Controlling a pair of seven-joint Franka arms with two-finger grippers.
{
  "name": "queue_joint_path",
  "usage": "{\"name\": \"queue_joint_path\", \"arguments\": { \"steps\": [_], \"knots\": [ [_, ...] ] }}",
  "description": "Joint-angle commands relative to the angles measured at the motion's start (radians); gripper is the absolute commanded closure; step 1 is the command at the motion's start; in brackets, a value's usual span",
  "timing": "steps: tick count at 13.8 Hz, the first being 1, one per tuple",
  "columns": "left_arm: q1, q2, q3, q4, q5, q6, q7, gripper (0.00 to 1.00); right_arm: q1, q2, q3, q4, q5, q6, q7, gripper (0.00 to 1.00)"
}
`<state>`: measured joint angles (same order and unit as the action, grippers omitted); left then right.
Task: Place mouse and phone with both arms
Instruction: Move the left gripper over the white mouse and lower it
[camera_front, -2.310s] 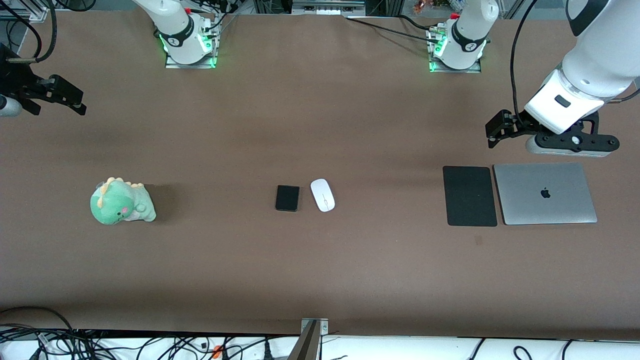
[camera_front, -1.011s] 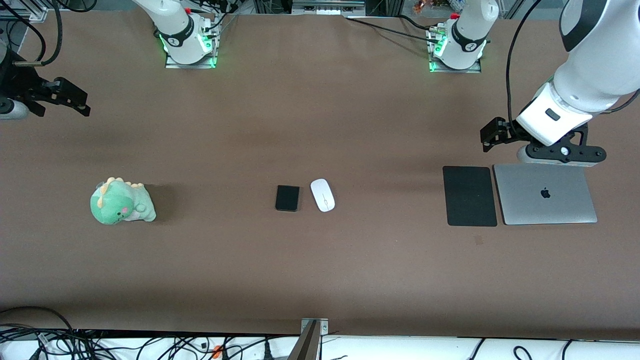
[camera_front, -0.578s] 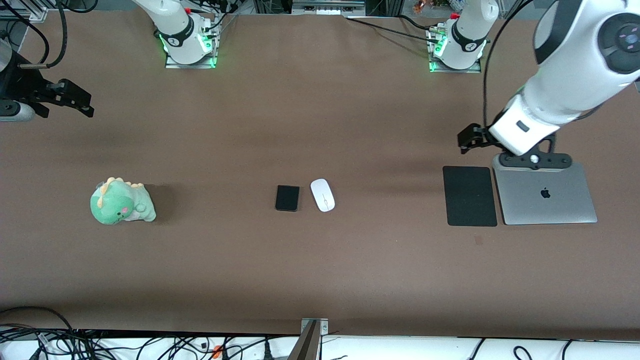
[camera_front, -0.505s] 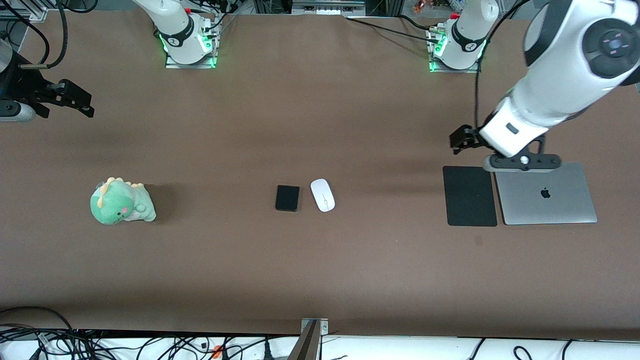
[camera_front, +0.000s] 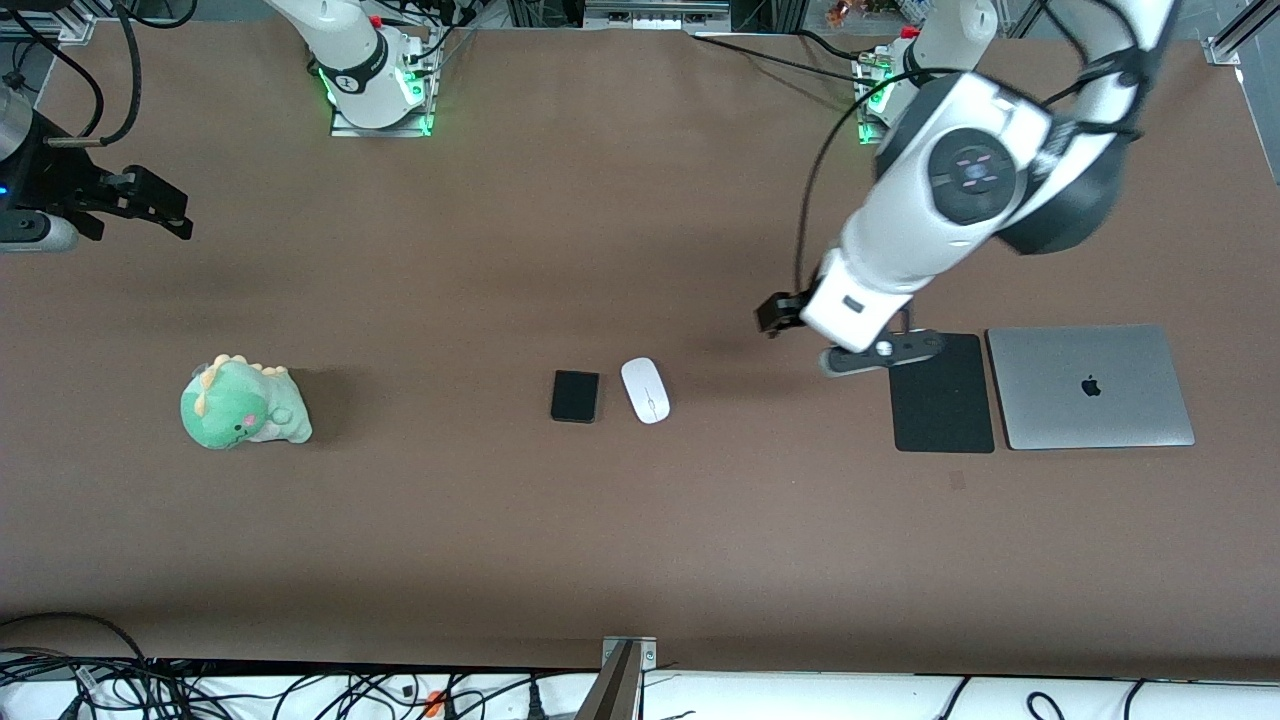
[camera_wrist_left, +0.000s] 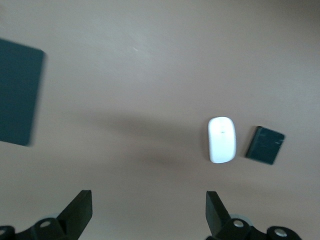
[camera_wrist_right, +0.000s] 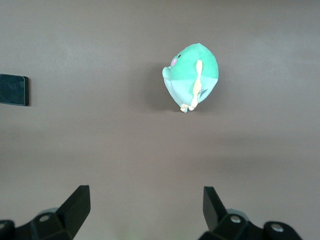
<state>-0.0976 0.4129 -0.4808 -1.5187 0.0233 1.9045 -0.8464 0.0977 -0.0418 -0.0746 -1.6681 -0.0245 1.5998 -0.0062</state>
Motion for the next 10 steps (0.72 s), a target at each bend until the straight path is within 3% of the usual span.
{"name": "queue_joint_path", "arguments": {
  "steps": [1, 3, 7, 10],
  "knots": [
    [-0.056, 0.078, 0.001, 0.023, 0.009, 0.077, -0.132, 0.0, -0.001, -0.006, -0.002, -0.007, 0.015, 0.0, -0.004, 0.0],
    [-0.112, 0.141, 0.005, 0.028, 0.032, 0.138, -0.181, 0.0, -0.001, -0.006, -0.002, -0.007, 0.015, 0.0, -0.004, 0.0],
    [-0.229, 0.291, 0.014, 0.096, 0.239, 0.214, -0.385, 0.0, -0.001, -0.004, -0.002, -0.005, 0.015, -0.001, -0.004, 0.0],
    [-0.336, 0.401, 0.1, 0.187, 0.251, 0.255, -0.462, 0.0, -0.001, -0.004, -0.004, -0.005, 0.015, 0.0, -0.004, 0.0]
  ]
}}
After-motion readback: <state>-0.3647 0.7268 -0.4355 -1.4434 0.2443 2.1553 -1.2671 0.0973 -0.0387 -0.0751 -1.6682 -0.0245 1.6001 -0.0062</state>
